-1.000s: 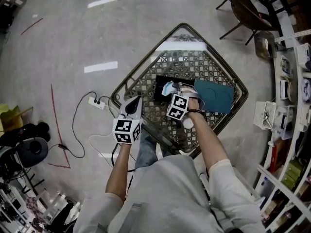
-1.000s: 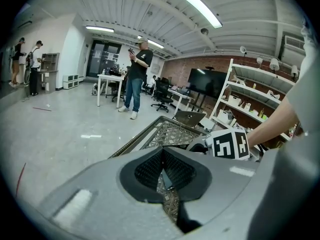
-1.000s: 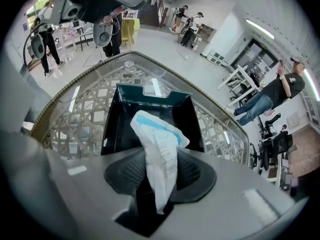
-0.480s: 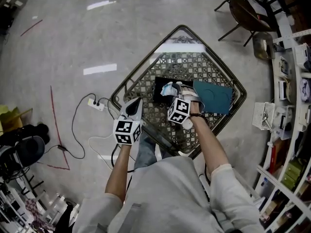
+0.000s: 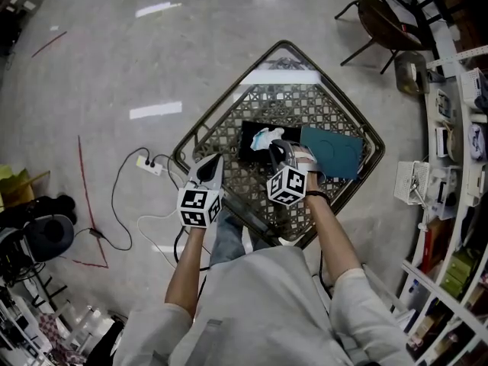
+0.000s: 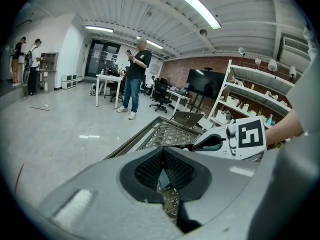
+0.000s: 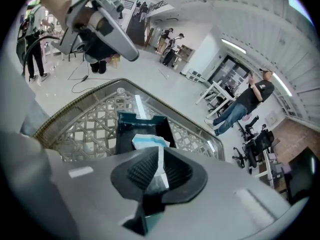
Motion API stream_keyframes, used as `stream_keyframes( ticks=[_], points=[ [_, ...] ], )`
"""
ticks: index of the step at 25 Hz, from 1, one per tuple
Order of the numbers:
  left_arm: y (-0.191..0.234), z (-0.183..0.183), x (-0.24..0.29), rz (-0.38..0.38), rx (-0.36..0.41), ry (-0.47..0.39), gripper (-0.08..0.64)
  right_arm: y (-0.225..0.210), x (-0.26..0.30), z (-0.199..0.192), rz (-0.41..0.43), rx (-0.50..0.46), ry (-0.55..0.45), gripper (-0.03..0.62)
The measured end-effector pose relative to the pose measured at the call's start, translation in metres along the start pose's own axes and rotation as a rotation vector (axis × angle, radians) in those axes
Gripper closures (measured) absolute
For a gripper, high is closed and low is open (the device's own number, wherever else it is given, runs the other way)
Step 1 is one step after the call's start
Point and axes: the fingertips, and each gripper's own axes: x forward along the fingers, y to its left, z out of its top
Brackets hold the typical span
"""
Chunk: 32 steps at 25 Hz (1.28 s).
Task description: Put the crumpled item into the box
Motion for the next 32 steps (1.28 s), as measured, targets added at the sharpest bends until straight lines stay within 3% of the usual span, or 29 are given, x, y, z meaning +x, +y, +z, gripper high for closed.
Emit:
stream_keyframes(
  ticks=[3, 7, 10, 15, 18, 24, 32],
  points=[
    [0.000, 0.000, 0.000, 0.000, 0.002, -0.001, 0.554, 0.002, -0.005, -0.002, -0.005, 0.033, -0.004, 0.594],
    [-0.002, 0.003, -0.001, -0.002, 0.008, -0.003, 0.554, 0.000, -0.011, -0.001, -0.017, 0.111, -0.025, 0.594],
    [-0.004, 0.007, -0.002, -0.003, 0.015, -0.008, 0.554, -0.011, -0.024, 0.002, -0.039, 0.279, -0.069, 0.594],
    [-0.009, 0.021, -0.005, -0.008, 0.034, -0.030, 0.554, -0.046, -0.061, 0.007, -0.109, 0.643, -0.182, 0.593],
    [-0.015, 0.033, -0.007, -0.012, 0.045, -0.048, 0.554, -0.070, -0.089, 0.008, -0.174, 0.776, -0.264, 0.593],
    [-0.035, 0.067, -0.017, -0.027, 0.082, -0.111, 0.554, -0.102, -0.139, 0.008, -0.293, 0.849, -0.357, 0.593],
    [-0.045, 0.126, -0.042, -0.012, 0.137, -0.220, 0.554, -0.136, -0.196, 0.026, -0.404, 0.780, -0.439, 0.592]
  ],
)
